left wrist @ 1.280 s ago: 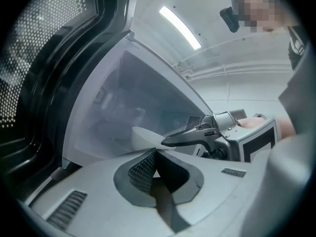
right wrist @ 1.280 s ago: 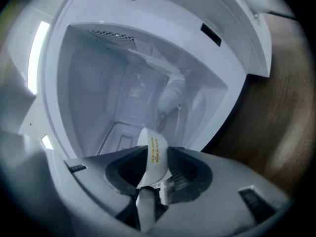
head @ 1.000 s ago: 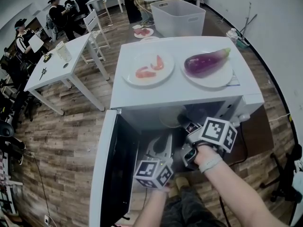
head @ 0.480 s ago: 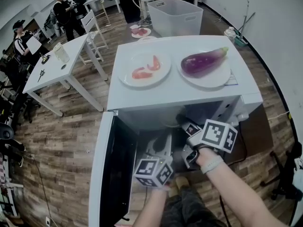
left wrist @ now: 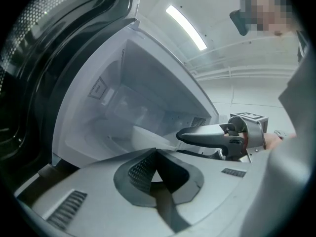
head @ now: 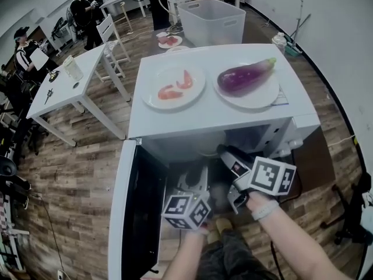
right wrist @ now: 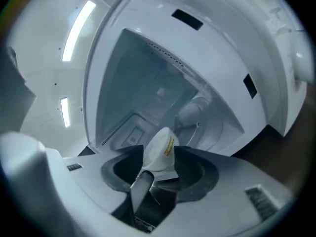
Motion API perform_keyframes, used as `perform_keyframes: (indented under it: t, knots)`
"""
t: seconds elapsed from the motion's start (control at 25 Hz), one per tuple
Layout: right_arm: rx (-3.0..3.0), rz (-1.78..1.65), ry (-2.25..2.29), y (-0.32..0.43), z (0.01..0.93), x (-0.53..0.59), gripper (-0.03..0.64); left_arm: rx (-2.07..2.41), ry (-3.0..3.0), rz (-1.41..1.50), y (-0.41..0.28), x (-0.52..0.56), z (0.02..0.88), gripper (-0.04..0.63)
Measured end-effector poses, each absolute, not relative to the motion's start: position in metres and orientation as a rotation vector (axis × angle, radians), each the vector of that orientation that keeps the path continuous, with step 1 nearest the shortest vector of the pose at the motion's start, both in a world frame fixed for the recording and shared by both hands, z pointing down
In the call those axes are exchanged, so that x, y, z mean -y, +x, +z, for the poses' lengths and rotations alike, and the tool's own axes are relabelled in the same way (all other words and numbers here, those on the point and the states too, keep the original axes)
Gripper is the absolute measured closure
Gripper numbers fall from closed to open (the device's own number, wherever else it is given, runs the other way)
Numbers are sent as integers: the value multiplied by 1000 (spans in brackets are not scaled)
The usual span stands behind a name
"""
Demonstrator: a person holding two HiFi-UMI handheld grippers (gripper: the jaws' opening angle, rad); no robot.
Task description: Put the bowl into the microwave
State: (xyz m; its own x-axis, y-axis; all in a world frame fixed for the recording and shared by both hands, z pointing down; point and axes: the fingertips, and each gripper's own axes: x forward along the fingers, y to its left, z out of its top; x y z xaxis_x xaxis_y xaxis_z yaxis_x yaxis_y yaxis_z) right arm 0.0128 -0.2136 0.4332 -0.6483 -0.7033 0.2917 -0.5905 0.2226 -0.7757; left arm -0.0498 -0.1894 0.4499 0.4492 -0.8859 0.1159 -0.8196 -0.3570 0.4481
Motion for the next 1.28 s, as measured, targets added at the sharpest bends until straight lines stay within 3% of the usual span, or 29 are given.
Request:
perform_keyframes:
  t: [0.2, 0.72, 1.28]
  knots:
    - [-2385, -1403, -1221, 11, 436, 206, 416, 1437, 2248, -203, -50, 191, 451, 595]
    - [-2373, -1431, -1252, 7, 450, 205, 581, 1436, 2253, -201, -54, 198, 452, 594]
    - [-2313, -1470, -1263, 4, 456, 216, 614, 1432, 2254, -201, -56, 208, 453, 594]
